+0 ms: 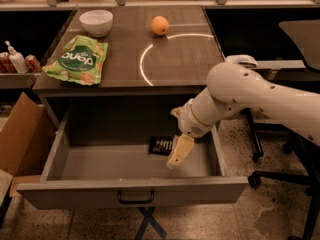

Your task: Pick rxbar chocolate from top drawer and place on counter

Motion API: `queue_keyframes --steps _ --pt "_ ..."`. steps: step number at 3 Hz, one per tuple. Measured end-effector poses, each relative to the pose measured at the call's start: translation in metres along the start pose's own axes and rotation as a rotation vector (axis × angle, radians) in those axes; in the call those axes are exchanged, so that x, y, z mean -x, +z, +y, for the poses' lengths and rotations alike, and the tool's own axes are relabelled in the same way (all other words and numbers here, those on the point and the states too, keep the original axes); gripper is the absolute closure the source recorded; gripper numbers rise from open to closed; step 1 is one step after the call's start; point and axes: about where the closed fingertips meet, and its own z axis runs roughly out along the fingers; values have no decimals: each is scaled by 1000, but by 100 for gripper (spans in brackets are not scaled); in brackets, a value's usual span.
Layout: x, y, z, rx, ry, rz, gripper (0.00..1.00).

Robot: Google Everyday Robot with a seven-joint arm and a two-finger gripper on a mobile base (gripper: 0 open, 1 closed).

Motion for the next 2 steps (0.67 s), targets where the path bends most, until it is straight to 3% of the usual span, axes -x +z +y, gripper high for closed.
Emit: queue_keyframes --steps 2 --pt "3 44 -17 -15 29 -29 0"
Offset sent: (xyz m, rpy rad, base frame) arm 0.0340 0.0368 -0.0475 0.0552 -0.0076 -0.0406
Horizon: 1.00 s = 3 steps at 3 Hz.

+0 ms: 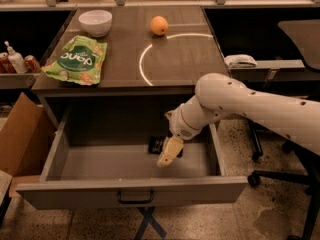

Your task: Pick rxbar chocolate from top drawer and place on counter

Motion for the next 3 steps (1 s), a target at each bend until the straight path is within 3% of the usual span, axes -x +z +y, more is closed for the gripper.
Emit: queue_keyframes --steps 3 --pt "-7 37 -13 -4 15 -57 0"
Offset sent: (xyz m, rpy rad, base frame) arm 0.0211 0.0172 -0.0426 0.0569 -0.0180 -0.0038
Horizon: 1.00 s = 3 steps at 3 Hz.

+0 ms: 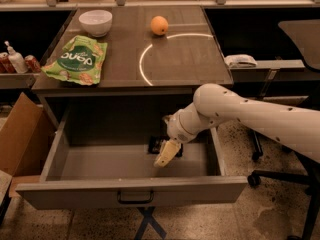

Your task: Pick rxbar chocolate from top drawer and place on counter

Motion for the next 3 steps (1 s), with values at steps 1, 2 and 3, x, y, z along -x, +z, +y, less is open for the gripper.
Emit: queue_keyframes --steps 1,2,3 --pt "-4 3 0 10 23 -10 0" --pt "-12 9 3 26 38 -1 0" --pt "-21 18 6 40 50 10 0"
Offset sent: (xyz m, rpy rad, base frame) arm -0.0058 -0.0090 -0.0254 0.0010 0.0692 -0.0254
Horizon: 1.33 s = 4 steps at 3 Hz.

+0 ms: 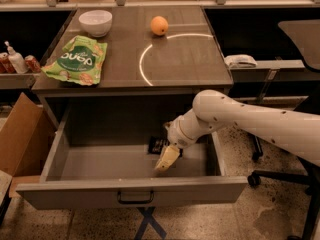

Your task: Pick rxbar chocolate from top drawer and place on counter

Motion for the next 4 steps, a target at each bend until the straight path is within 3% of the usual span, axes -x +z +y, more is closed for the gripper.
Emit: queue_keyframes --steps 1,4 --pt "-36 28 -2 10 1 14 0" --pt "-31 18 -2 11 2 16 74"
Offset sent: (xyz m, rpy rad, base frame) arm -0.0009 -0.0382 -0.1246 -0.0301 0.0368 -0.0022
